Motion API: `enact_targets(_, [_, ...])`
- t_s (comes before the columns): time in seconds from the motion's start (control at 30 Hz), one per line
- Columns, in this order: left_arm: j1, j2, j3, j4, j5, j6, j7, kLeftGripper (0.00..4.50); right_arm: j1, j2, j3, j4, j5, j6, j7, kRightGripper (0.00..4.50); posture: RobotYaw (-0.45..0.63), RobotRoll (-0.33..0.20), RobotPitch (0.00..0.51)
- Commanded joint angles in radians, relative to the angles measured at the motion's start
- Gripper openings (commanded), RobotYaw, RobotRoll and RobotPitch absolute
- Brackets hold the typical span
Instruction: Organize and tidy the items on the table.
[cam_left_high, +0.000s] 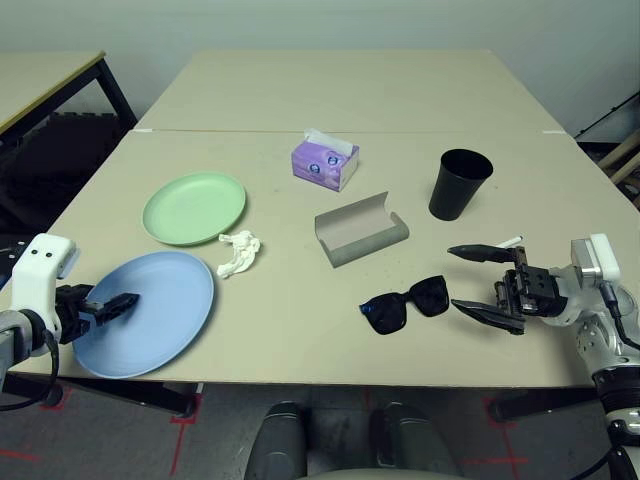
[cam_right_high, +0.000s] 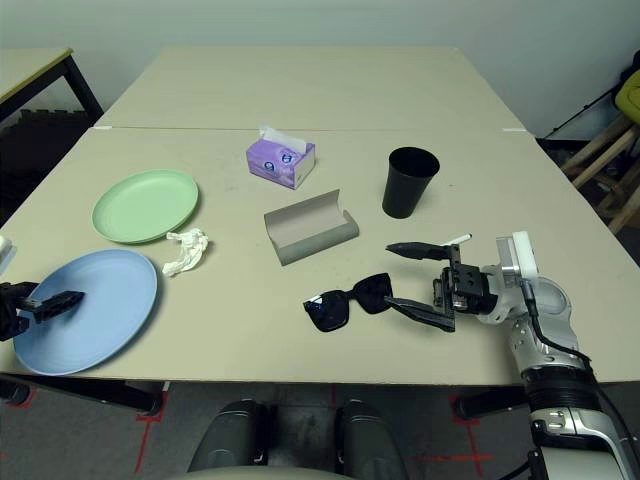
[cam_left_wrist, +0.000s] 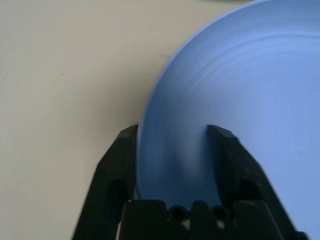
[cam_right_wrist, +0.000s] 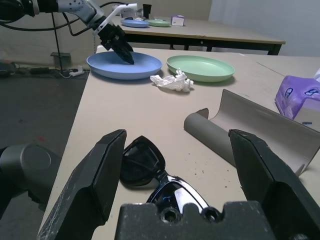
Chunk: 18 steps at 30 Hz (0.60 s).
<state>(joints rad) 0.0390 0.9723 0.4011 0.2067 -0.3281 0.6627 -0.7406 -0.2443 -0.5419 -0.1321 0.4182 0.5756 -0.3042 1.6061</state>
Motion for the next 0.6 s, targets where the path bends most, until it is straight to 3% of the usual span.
enact_targets(0.03, [0.001, 0.008, -0.017, -0.008, 0.004, 0.035, -0.015, 1.59, -0.005, 0.006, -0.012, 0.023, -0.012, -0.021, -0.004, 4.50, 0.13, 0.000, 0.056])
enact_targets(0.17, [-0.009, 0.014, -0.008, -0.001, -0.002, 0.047, -0.031, 0.11, -0.013, 0.011, -0.009, 0.040, -0.021, -0.039, -0.003, 4.50, 0.13, 0.000, 0.056])
enact_targets(0.2, [-0.009, 0.017, 0.000, -0.001, -0.008, 0.053, -0.040, 0.02, -0.014, 0.013, -0.008, 0.042, -0.022, -0.042, -0.004, 4.50, 0.13, 0.000, 0.056])
enact_targets(0.5, [-0.010, 0.050, 0.138, -0.092, -0.173, 0.233, -0.161, 0.02, -0.021, 0.013, -0.006, 0.059, -0.031, -0.054, -0.004, 4.50, 0.14, 0.000, 0.059])
enact_targets(0.6, [-0.044, 0.028, 0.172, -0.151, -0.232, 0.290, -0.151, 0.02, -0.028, 0.013, -0.006, 0.071, -0.033, -0.061, -0.001, 4.50, 0.14, 0.000, 0.056])
